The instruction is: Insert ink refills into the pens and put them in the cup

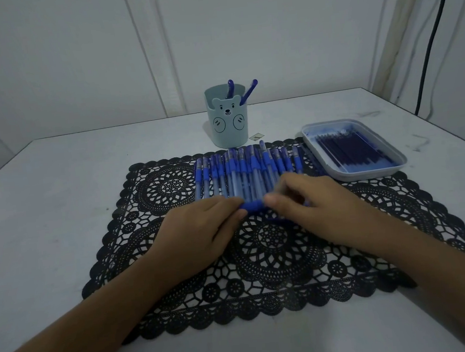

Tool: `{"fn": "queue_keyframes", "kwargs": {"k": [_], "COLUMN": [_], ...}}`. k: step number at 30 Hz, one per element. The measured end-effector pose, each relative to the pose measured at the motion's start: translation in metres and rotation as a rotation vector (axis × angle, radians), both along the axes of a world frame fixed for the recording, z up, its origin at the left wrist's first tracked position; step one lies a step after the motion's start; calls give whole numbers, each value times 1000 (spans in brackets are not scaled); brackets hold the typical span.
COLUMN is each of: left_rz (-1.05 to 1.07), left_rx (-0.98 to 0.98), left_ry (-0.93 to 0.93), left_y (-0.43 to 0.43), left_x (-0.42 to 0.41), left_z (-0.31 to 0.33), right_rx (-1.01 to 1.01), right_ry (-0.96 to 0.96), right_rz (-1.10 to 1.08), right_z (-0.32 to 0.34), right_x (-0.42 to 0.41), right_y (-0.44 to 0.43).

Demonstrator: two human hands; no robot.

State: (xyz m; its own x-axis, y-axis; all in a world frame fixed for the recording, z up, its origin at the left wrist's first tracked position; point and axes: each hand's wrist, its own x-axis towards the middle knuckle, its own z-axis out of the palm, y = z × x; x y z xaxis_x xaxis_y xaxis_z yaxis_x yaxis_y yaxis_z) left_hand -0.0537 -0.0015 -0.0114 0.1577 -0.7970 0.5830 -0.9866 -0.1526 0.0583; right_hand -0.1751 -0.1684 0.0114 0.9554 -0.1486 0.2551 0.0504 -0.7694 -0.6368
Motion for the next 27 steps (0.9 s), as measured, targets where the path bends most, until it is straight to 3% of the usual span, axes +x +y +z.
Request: {"fn": "queue_keyframes", "kwargs": {"k": [3,8,12,27], "left_rz": [-13,-8,15,140], "left_rx": [4,-14,12,2], "left_ry": [-14,21,15,176], "left_y": [-1,0,-1,0], "left_x": [0,1,-1,5], "left_z": [-1,-1,0,0], "right_rx": [-80,33,-78,160], "right_ry": [5,3,7,-167], "right_rz": [-17,9,-21,-145], "right_z": [-1,-1,0,-1], "right_x": [0,0,0,3], "right_y": [0,-1,0,-10]}}
